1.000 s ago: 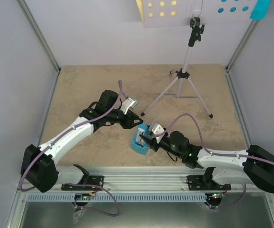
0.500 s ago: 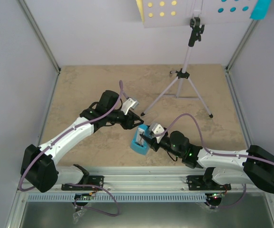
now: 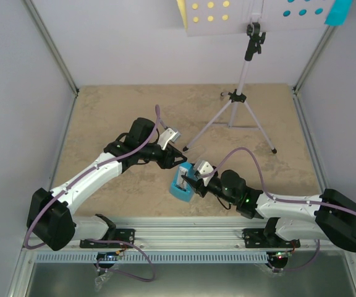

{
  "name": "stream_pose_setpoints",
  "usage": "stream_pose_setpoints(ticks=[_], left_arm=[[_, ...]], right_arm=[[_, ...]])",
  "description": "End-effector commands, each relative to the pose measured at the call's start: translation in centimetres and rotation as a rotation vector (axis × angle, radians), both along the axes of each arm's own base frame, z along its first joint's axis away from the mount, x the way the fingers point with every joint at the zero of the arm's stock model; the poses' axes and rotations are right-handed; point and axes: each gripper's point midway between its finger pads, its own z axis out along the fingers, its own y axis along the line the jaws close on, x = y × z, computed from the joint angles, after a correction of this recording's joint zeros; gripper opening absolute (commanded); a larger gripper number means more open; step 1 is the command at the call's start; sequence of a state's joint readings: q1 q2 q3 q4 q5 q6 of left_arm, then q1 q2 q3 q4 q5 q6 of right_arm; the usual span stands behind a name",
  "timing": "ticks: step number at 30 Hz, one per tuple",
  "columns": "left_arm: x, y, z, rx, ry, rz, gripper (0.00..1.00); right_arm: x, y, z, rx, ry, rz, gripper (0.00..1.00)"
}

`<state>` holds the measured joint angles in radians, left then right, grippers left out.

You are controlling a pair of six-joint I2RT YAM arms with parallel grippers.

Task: Pack up the instrument practice props

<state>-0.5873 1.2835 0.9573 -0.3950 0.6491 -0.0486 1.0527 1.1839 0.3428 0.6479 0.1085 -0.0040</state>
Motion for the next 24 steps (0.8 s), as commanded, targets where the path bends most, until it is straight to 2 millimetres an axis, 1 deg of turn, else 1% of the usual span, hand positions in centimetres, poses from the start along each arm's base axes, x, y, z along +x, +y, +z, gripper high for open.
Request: stream_pose_setpoints(ticks=[1, 17, 24], left_arm=[[-0.55, -0.26, -0.25, 0.002, 0.015, -0.022, 0.41], [-0.62, -0.25, -0.1, -0.001, 0.013, -0.025, 0.41], [-0.5, -0.16, -0.16, 0.005, 0.009, -0.016, 0.42]], right_arm=[[0.55, -0.1, -0.89, -0.037, 0.022, -0.016, 0.54], [1.12, 0.21, -0.99, -0.044, 0.032, -0.013, 0.55], [1.41, 0.25, -0.82, -0.044, 0.032, -0.018, 0.62]])
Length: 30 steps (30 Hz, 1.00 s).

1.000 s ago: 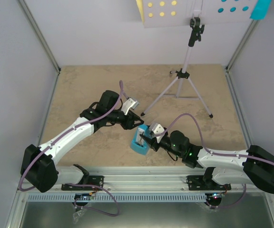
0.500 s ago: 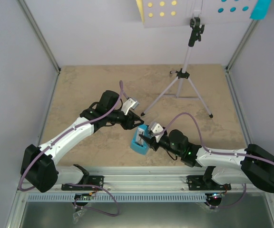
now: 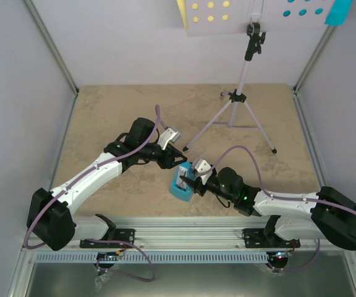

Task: Pack up the instrument practice props

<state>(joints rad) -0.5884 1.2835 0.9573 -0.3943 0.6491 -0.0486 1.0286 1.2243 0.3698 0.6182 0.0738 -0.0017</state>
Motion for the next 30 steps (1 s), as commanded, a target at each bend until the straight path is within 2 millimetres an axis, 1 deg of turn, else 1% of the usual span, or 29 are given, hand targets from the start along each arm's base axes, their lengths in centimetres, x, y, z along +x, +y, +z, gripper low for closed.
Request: stream_pose_setpoints(ticks=[1, 8, 14, 17, 20, 22, 23, 24, 25, 26, 28, 29, 30], left_arm=[[-0.4, -0.1, -0.2, 0.006, 0.01, -0.013, 0.42], [-0.2, 0.0, 0.0, 0.01, -0.001, -0.002, 0.46], [-0.2, 0.1, -0.1, 0.013, -0.003, -0.001, 0.47], [-0.2, 0.1, 0.0, 0.015, -0.006, 0.004, 0.49], [-0.1, 0.2, 0.1, 0.017, -0.016, 0.01, 0.53], [0.0, 0.4, 0.3, 0.02, -0.03, 0.02, 0.54], [0.2, 0.5, 0.5, 0.023, -0.04, 0.028, 0.55], [0.4, 0.6, 0.6, 0.028, -0.049, 0.04, 0.56], [0.6, 0.8, 0.8, 0.032, -0.064, 0.055, 0.59], [0.8, 1.0, 1.0, 0.035, -0.08, 0.07, 0.65], [1.2, 1.5, 1.7, 0.037, -0.121, 0.106, 0.78], [1.7, 1.8, 2.2, 0.039, -0.151, 0.137, 0.87], [1.9, 2.2, 2.6, 0.041, -0.179, 0.165, 0.92]], right_arm=[[0.9, -0.1, 0.2, -0.011, 0.002, -0.028, 0.63], [1.0, -0.1, 0.4, -0.008, -0.002, -0.029, 0.7], [1.3, -0.1, 0.7, -0.009, -0.012, -0.039, 0.73], [1.4, -0.2, 0.8, -0.009, -0.016, -0.038, 0.76], [1.1, -0.1, 1.0, -0.007, -0.023, -0.025, 0.83], [0.9, -0.2, 1.3, 0.001, -0.029, -0.012, 0.94], [0.8, -0.2, 1.5, 0.009, -0.032, -0.009, 0.97], [0.6, -0.3, 1.6, 0.015, -0.036, -0.005, 0.98], [0.4, -0.4, 1.9, 0.023, -0.042, 0.005, 0.98], [0.1, -0.4, 2.1, 0.03, -0.049, 0.022, 0.98], [-0.7, -0.4, 3.0, 0.054, -0.073, 0.064, 0.98], [-1.6, -0.4, 3.6, 0.077, -0.085, 0.108, 0.98], [-2.1, -0.4, 4.2, 0.094, -0.095, 0.13, 0.98]])
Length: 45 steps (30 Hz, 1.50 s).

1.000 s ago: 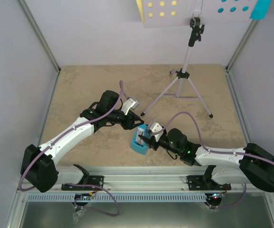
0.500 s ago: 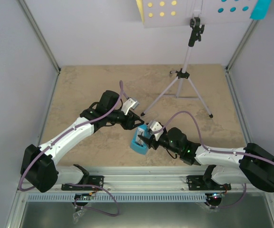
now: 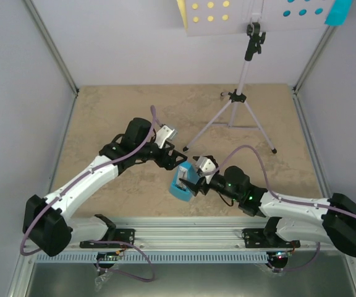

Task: Pack up the instrument practice props

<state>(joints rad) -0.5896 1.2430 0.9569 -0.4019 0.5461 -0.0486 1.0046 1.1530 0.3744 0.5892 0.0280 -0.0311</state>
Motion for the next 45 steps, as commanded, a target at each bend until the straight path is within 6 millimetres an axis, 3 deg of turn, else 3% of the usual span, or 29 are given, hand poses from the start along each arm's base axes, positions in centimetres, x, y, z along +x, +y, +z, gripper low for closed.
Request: stream_pose_setpoints(ticks=[1, 6, 10, 13, 16, 21, 24, 33, 38, 45], left_arm=[[1.3, 1.7, 2.5, 0.011, -0.146, 0.12, 0.96], [1.7, 4.1, 6.1, -0.037, -0.302, 0.253, 0.99], [-2.0, 3.1, 8.5, -0.252, -0.221, 0.2, 0.98], [-3.8, 2.9, 9.0, -0.365, -0.198, 0.233, 0.97], [-4.1, 3.3, 7.4, -0.399, -0.159, 0.292, 0.97], [-4.9, 1.2, 1.9, -0.265, -0.047, 0.292, 0.96], [-5.1, 0.4, -0.4, -0.147, -0.081, 0.286, 0.97], [-4.8, 1.5, -5.2, -0.048, -0.081, 0.335, 0.99], [-5.7, 0.2, -6.1, -0.041, -0.093, 0.222, 0.96], [-5.8, -0.4, -6.7, -0.031, -0.117, 0.179, 0.77]], right_arm=[[-2.3, -0.3, 2.7, 0.084, -0.064, 0.116, 0.98], [-2.2, -3.6, 5.3, 0.199, -0.117, 0.034, 0.98], [1.0, -8.5, 5.9, 0.252, -0.107, -0.215, 0.98], [2.7, -11.2, 5.6, 0.269, -0.084, -0.344, 0.98], [3.4, -12.8, 5.4, 0.296, -0.068, -0.398, 0.98], [4.9, -14.8, 4.2, 0.295, -0.017, -0.507, 0.98], [5.2, -15.2, 3.9, 0.294, -0.006, -0.516, 0.98], [5.3, -15.4, 3.6, 0.312, 0.017, -0.496, 0.98], [5.4, -15.3, 3.3, 0.308, 0.031, -0.49, 0.98], [5.6, -15.3, 3.0, 0.307, 0.042, -0.488, 0.98]])
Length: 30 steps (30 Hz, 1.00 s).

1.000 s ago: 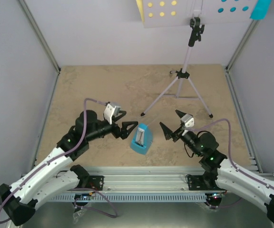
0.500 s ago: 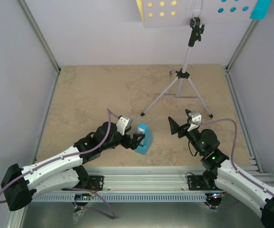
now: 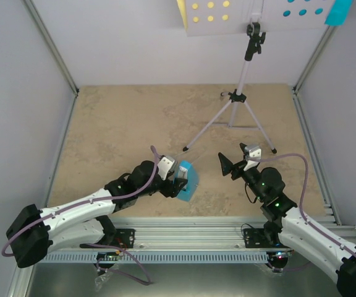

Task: Pack up the instrument practice props

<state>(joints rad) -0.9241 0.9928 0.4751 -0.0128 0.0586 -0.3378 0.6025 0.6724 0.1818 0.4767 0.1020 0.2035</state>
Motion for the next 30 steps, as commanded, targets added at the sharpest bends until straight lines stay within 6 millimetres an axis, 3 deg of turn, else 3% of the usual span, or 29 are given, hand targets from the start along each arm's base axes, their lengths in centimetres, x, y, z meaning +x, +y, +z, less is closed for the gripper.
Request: stream_pose_setpoints(ticks=[1, 15, 23, 30], left_arm=[[-0.1, -0.9, 0.3, -0.01, -0.037, -0.047, 0.74], [0.1, -0.9, 0.0, 0.009, -0.035, -0.047, 0.46], [-0.6, -1.6, 0.2, -0.03, 0.002, -0.082, 0.51], [-2.5, -3.5, 0.6, -0.112, 0.05, -0.157, 0.62]], right_arm=[[0.0, 0.0, -0.4, 0.012, 0.009, 0.01, 0.98], [0.0, 0.0, -0.4, 0.018, 0.014, 0.014, 0.98], [0.0, -0.2, -0.3, 0.02, 0.016, 0.008, 0.98], [0.3, -0.6, -0.4, 0.021, 0.037, -0.025, 0.98]])
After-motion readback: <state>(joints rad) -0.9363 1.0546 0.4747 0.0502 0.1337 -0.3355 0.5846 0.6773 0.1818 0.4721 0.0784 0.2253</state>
